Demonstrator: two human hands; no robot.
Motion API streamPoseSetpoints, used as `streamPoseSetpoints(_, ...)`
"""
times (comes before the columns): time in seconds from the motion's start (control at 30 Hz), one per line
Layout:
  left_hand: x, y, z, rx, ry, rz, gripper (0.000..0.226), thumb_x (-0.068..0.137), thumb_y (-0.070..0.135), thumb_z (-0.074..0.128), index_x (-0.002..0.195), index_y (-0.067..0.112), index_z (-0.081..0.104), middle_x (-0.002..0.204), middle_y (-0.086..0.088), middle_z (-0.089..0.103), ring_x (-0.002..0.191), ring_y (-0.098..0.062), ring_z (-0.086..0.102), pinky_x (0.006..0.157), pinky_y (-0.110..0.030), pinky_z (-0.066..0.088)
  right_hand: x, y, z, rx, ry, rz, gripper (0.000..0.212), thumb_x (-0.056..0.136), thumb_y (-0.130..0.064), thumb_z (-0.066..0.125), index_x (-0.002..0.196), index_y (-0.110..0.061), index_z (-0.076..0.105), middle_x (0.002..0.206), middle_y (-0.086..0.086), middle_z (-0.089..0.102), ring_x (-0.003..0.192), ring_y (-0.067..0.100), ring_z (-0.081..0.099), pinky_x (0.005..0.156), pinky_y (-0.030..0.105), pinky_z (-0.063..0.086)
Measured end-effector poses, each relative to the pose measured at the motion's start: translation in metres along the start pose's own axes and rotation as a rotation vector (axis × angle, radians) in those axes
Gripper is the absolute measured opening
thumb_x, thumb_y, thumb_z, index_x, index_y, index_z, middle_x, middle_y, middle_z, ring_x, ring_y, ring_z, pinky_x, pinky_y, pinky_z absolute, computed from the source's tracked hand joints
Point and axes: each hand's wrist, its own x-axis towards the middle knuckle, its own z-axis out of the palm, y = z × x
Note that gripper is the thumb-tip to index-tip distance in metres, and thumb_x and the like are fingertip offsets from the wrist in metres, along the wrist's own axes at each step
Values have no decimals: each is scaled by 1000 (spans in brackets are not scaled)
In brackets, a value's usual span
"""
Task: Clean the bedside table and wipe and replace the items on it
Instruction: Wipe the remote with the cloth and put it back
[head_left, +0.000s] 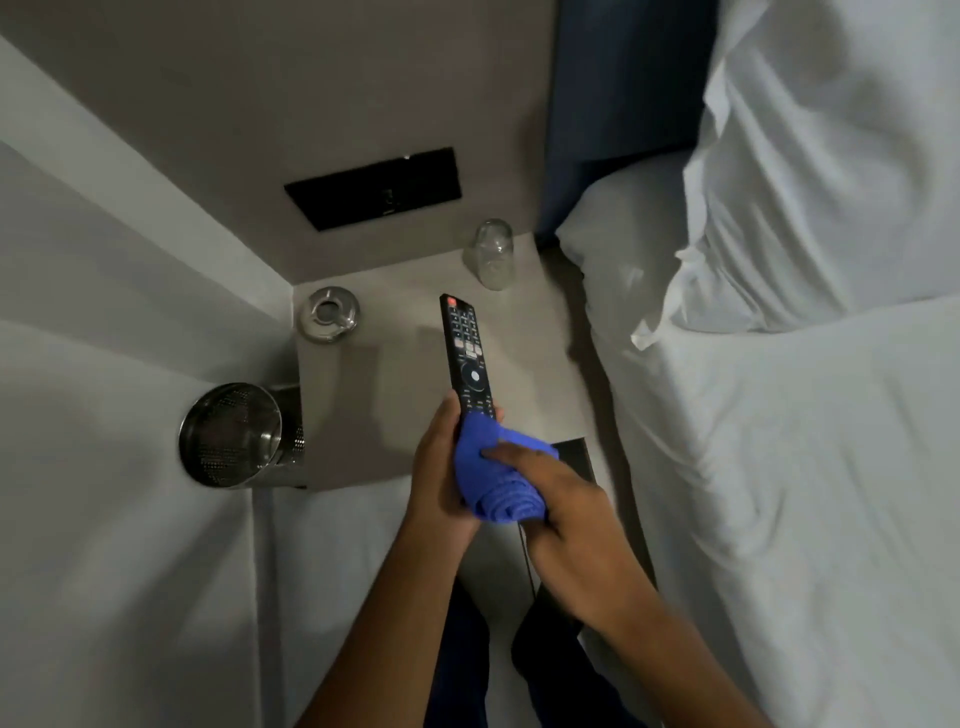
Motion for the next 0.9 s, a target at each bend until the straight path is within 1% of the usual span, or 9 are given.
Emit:
streamPoseSetpoints(0.07,4,5,-15,27,100,47,56,94,43,52,138,8,50,125,-12,62,119,-24,60,84,-31,53,-4,-1,9,34,-24,55,48,81,-1,49,115,-31,65,101,-22,67,96,2,63,82,10,45)
streamPoseSetpoints(0.1,4,8,-23,53,135,91,53,90,40,60,132,8,55,124,-13,63,117,-22,62,86,-31,52,-6,-2,14,57,-20,112,43,86,-4,50,110,-36,65,92,-20,68,90,2,63,76,11,46)
streamPoseSetpoints(0.2,-7,20,-44,280,164,166,45,74,38,78,107,11,66,92,-6,67,83,-17,69,64,-29,53,-5,-4,17,112,77,230,32,92,-10,51,101,-38,64,82,-12,67,80,-1,62,66,10,45)
streamPoseSetpoints(0.3,-18,30,-58,427,169,183,50,71,29,82,118,24,63,100,-6,73,88,-23,73,69,-36,56,16,-15,12,58,192,197,41,89,-1,50,108,-36,60,85,-17,65,79,-9,59,65,3,41)
streamPoseSetpoints(0.47,-36,32,-66,546,25,209,48,84,18,74,126,26,52,105,-6,78,76,-22,75,68,-28,58,76,-37,13,-72,226,50,49,86,1,49,127,-25,55,106,-9,65,96,-10,56,77,1,40)
streamPoseSetpoints(0.6,-43,35,-73,546,-86,187,28,99,30,51,126,35,58,108,-6,77,95,-29,73,79,-29,60,112,-42,30,-309,171,-41,57,83,3,50,138,-13,50,140,11,54,128,24,49,108,42,38)
streamPoseSetpoints(0.67,-41,38,-75,478,-123,186,27,102,32,45,121,41,62,112,-4,76,98,-28,71,90,-36,56,117,-39,42,-363,86,-17,59,85,2,50,141,-14,47,149,12,44,139,25,39,115,44,29)
streamPoseSetpoints(0.8,-30,44,-80,301,-116,193,33,103,31,42,131,35,59,122,0,72,106,-18,71,87,-30,56,102,-34,67,-253,5,57,61,85,6,48,141,-19,48,149,7,45,138,22,41,114,38,34)
streamPoseSetpoints(0.9,-19,50,-87,149,-40,168,33,99,25,45,123,23,67,118,-8,73,106,-23,71,88,-38,57,82,-30,86,-193,-53,82,63,84,8,47,138,-22,49,146,6,49,131,22,48,108,42,41)
